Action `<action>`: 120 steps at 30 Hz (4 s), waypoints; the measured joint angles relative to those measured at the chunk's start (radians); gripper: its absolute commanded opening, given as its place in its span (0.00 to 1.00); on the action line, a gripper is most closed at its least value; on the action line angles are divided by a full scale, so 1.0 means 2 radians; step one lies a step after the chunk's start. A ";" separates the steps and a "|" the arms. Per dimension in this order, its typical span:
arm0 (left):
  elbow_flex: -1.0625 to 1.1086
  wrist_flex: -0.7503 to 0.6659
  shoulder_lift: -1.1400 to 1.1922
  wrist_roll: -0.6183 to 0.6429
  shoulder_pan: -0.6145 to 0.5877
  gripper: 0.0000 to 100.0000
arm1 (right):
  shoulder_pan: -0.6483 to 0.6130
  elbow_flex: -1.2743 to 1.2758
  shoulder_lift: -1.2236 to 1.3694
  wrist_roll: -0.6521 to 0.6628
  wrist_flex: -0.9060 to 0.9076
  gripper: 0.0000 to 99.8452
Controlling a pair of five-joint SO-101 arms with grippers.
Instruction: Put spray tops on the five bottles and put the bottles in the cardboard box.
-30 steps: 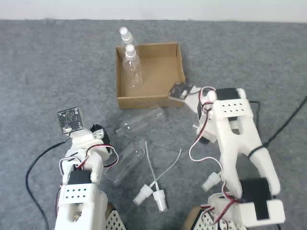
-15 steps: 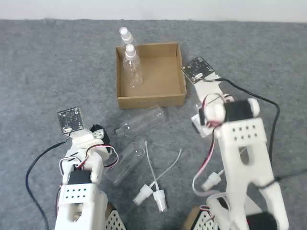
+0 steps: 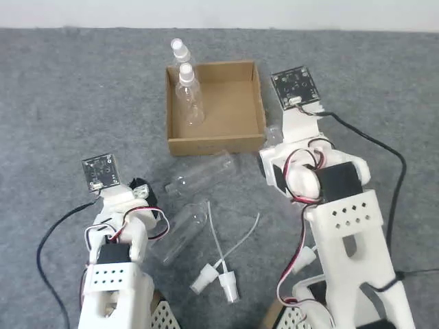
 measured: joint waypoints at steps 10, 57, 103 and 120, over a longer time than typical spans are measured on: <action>0.000 0.000 0.000 0.000 0.003 0.01 | 0.000 0.072 -0.008 -0.021 -0.067 0.03; -0.209 0.277 0.000 -0.224 0.140 0.01 | 0.220 0.220 -0.195 -0.125 -0.180 0.03; -0.273 0.470 0.152 -0.551 0.462 0.24 | 0.387 0.271 -0.195 -0.125 -0.262 0.04; -0.289 0.351 0.366 -0.586 0.528 0.24 | 0.387 0.271 -0.195 -0.125 -0.273 0.04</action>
